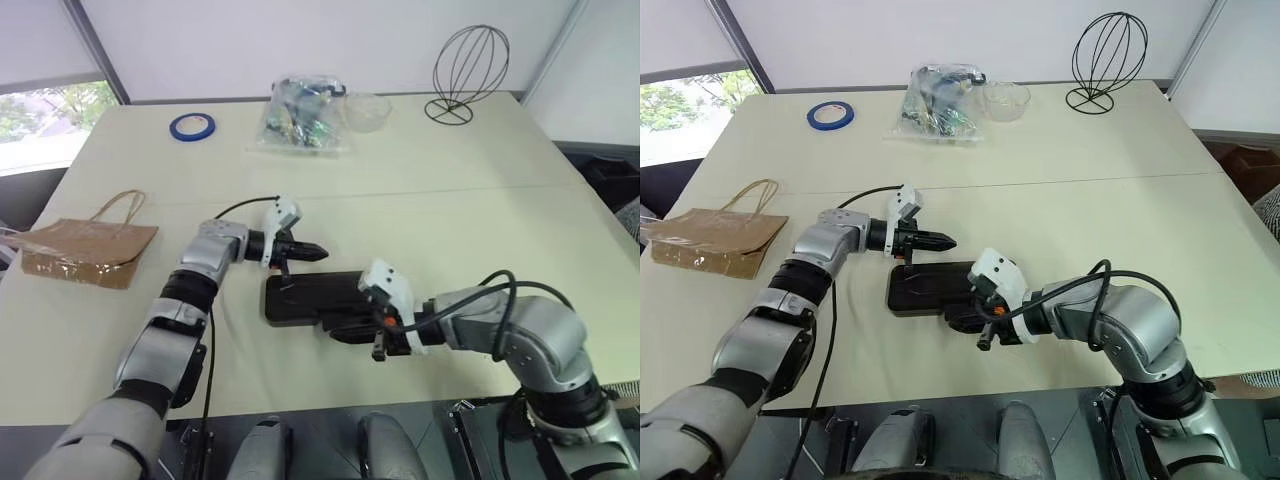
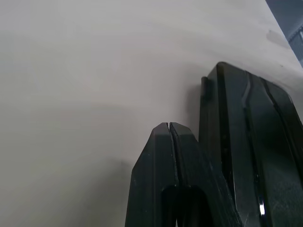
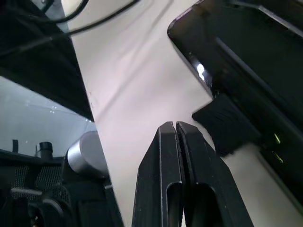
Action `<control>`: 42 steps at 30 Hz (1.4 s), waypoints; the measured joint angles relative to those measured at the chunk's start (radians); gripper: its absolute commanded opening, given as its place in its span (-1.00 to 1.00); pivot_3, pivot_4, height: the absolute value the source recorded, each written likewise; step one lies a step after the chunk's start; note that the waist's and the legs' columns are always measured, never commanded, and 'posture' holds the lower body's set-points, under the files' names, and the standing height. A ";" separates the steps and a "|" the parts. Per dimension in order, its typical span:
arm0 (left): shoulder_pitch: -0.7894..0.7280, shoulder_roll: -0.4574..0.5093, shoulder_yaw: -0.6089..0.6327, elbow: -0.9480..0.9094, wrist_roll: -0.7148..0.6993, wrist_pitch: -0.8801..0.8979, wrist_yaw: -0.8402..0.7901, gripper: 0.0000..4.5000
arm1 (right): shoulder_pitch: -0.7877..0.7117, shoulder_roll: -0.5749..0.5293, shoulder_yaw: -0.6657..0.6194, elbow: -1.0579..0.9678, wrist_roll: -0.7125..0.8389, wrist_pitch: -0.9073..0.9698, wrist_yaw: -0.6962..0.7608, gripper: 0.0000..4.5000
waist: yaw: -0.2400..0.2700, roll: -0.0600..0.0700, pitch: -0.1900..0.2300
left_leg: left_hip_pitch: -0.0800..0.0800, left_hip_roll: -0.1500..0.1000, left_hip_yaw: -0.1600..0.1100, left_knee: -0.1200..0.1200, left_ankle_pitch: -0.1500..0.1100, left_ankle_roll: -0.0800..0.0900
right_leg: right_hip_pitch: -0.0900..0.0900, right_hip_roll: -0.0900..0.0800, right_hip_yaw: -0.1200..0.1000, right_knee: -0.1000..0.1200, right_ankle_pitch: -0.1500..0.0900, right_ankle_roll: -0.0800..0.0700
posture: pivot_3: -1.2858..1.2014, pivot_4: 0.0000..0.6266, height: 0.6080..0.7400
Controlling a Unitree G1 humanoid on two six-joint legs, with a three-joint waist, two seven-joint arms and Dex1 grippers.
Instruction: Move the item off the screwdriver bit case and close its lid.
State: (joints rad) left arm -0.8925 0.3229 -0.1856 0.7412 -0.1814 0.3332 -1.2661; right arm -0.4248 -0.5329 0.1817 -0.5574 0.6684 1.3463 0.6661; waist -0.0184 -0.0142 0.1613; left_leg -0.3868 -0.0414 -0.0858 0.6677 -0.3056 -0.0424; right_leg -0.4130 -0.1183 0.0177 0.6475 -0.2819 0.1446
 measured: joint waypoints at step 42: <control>0.046 -0.019 -0.035 -0.086 0.039 -0.029 -0.004 -1.00 | 0.023 0.033 0.110 0.017 -0.095 -0.068 -0.177 -0.98 | 0.000 0.000 -0.001 | 0.004 0.000 0.000 0.000 -0.001 0.003 | 0.004 0.000 0.000 0.000 0.000 0.000 | 0.03 -0.52 1.00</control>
State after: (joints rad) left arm -0.8463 0.3042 -0.2209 0.6556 -0.1422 0.3038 -1.2701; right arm -0.4013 -0.4994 0.2920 -0.5399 0.5734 1.2786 0.4889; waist -0.0179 -0.0141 0.1605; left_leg -0.3830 -0.0415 -0.0862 0.6680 -0.3071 -0.0397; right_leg -0.4091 -0.1182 0.0175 0.6478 -0.2819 0.1446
